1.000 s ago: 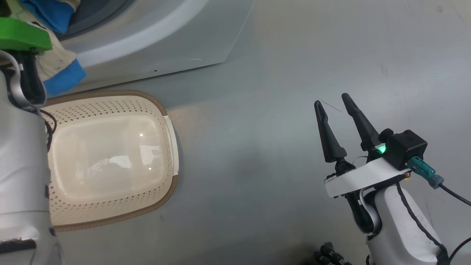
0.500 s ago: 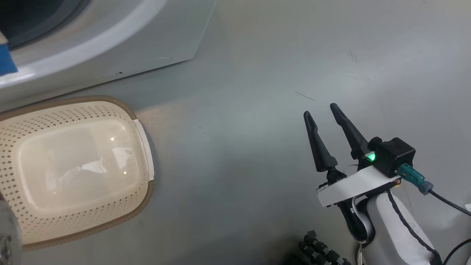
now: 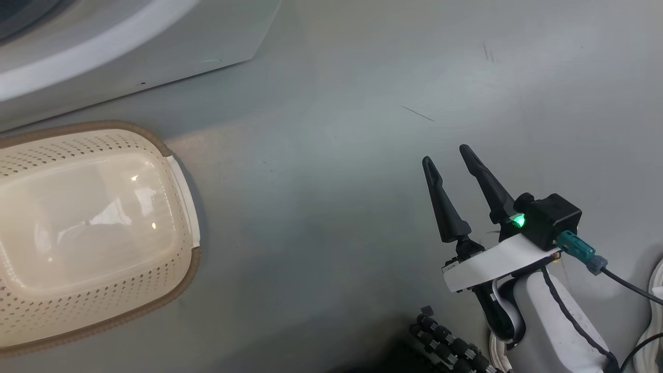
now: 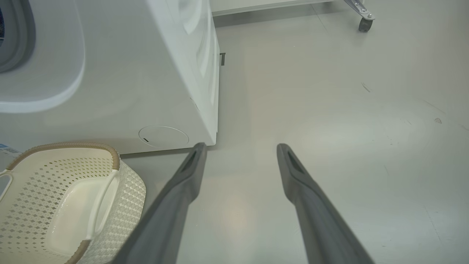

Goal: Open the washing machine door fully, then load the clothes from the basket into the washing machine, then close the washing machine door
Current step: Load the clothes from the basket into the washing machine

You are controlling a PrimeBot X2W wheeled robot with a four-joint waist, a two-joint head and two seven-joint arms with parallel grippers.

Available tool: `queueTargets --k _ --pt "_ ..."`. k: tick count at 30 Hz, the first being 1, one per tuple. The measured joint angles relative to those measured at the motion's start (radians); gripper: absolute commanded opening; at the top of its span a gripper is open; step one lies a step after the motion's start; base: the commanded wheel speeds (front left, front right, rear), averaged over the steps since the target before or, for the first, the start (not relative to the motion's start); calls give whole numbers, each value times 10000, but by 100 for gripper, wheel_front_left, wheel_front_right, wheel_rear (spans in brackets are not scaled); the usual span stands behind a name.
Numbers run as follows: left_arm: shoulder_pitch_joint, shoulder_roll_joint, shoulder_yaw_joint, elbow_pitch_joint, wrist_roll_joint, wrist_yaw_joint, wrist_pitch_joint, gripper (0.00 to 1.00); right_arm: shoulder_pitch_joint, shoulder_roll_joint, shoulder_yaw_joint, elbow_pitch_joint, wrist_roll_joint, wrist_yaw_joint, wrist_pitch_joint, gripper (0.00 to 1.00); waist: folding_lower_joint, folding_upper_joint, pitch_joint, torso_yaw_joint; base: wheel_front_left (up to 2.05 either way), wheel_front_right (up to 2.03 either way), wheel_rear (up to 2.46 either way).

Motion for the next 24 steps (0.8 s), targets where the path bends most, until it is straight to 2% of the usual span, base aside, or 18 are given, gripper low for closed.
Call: queueTargets --k 13,14,15,17,19,20,24 --pt "591 337 -368 1505 587 12 -6 0 -61 17 52 69 0 0 0 100 0 0 150 -92 0 0 0" --pt "609 347 -454 1611 711 13 -6 4 -62 17 50 75 0 0 0 100 0 0 134 -93 0 0 0" --pt "616 345 -489 1755 765 54 -6 14 -63 17 50 79 2 0 0 100 0 0 115 -94 0 0 0" --pt "643 347 -568 2006 805 58 -6 46 -63 15 50 81 25 0 0 100 0 0 71 -93 0 0 0" --pt "697 353 -696 2182 918 58 -6 96 -63 19 52 115 82 0 0 100 0 0 12 -91 0 0 0" --pt "716 353 -759 2251 961 73 -6 100 -62 19 52 128 84 0 0 100 0 0 -23 -89 0 0 0" --pt "751 357 -938 2742 1151 190 -4 100 -61 19 29 196 86 0 0 100 0 0 -176 -69 0 0 0"
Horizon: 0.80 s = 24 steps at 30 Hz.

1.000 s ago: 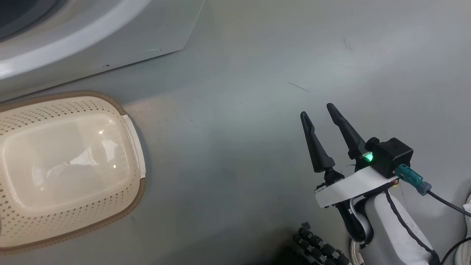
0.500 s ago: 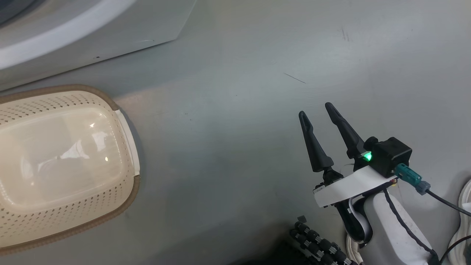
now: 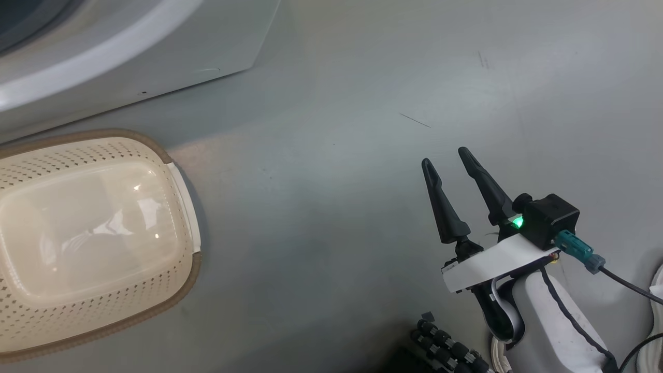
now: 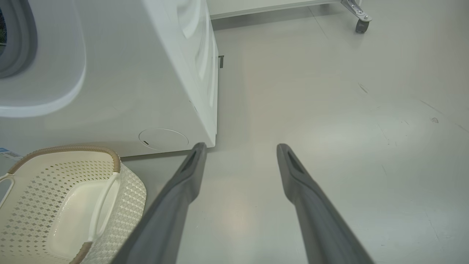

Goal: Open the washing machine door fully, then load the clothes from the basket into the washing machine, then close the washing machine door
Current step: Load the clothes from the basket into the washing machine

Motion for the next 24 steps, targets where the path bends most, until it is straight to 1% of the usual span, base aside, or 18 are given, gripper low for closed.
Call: queueTargets --k 2,7,10,12,16,24 --pt "27 2 -167 255 249 180 36 100 2 0 -36 25 0 0 0 100 0 0 -91 21 0 0 0" --pt "88 -71 -290 748 412 339 113 100 7 0 -151 36 0 0 0 100 0 0 -350 104 0 0 0" --pt "96 -322 -249 905 362 441 107 100 13 2 -293 50 0 0 0 100 0 0 -506 185 0 0 0" --pt "115 -516 -236 1032 353 621 100 100 15 -2 -395 73 -2 0 0 100 0 0 -607 255 0 0 0" --pt "326 -686 -230 1298 351 734 98 100 15 0 -439 119 0 0 0 100 0 0 -843 392 0 0 0" --pt "719 -1127 -194 1687 159 788 84 100 43 -6 -671 192 0 0 0 100 0 0 -1372 700 0 0 0"
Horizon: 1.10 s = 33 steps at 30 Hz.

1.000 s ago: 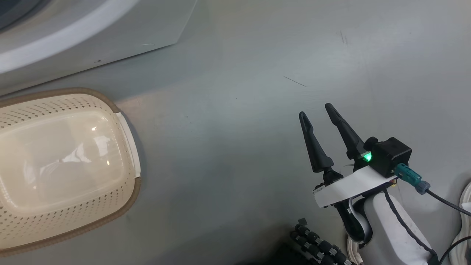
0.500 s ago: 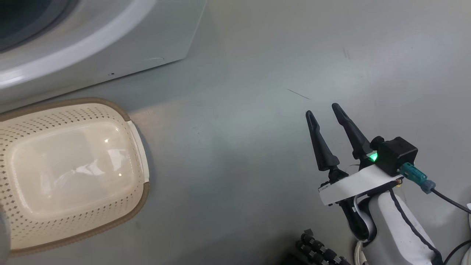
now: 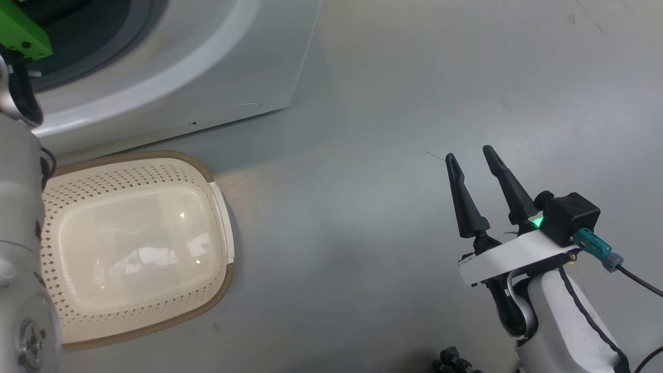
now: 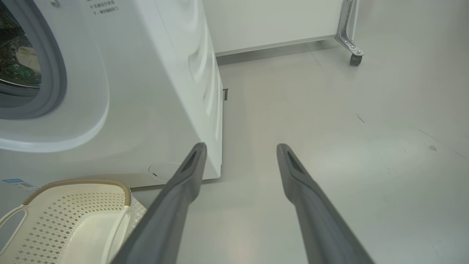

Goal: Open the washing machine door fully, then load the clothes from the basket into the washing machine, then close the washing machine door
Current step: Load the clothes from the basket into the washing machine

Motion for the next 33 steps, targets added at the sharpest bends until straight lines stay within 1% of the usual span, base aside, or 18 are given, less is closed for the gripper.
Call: queueTargets --k 4,9,14,16,22,24,28,33 --pt "259 -232 8 140 -61 0 -2 100 54 -2 -88 38 0 0 0 100 0 0 -251 186 0 0 0" --pt "731 -357 63 330 -165 0 -33 100 184 0 -176 96 -2 0 0 100 0 0 -579 405 0 0 0" --pt "1251 -821 -23 399 -268 -105 -33 100 303 -4 -366 176 -6 0 0 100 0 0 -933 627 0 0 0" --pt "1584 -1020 -138 219 -293 -199 -33 100 433 -6 -468 232 -15 0 0 100 0 0 -1177 765 0 0 0" --pt "2349 -1298 -215 -341 -297 -295 -35 100 602 -12 -688 286 -19 0 0 100 0 0 -1730 1052 0 0 0" --pt "2701 -1350 -286 -403 -295 -376 -33 100 639 -23 -738 303 -21 0 0 100 0 0 -1924 1152 0 0 0" --pt "3259 -1402 -366 -616 -293 -385 -33 100 720 -71 -786 307 -52 0 0 100 0 0 -2226 1304 0 0 0" --pt "4048 -1478 -466 -1139 -293 -535 -33 100 881 -236 -972 303 -109 0 0 100 0 0 -2725 1570 0 0 0"
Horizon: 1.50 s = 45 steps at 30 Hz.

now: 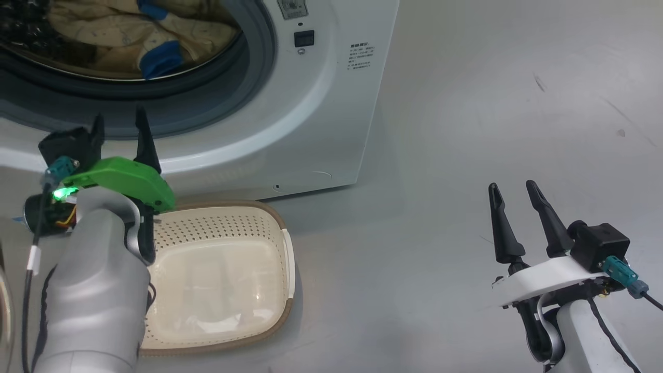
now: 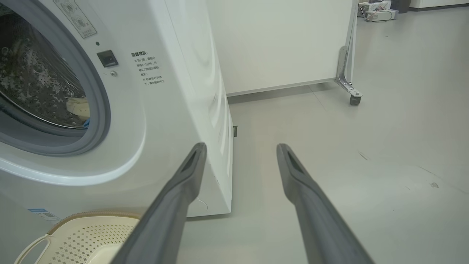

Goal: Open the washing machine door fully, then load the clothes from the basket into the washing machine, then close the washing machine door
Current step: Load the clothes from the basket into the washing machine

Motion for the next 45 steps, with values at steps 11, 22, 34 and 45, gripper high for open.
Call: queueTargets --k 11,22,34,45 --pt "2716 -69 -165 -1129 -4 -98 0 100 771 -134 -151 10 -46 0 0 100 0 0 -1142 668 0 0 0" --pt "4617 -73 -362 -2656 -35 -50 0 100 1534 -146 -305 17 -46 0 0 100 0 0 -1970 1235 0 0 0" --pt "6621 -59 -474 -4358 -272 75 0 100 2141 -203 -337 -31 -46 0 2 100 0 0 -2707 1460 0 0 0" --pt "7680 -36 -779 -5542 -493 182 0 100 2309 -209 -462 -163 -46 0 2 100 0 0 -2718 1565 0 0 0"
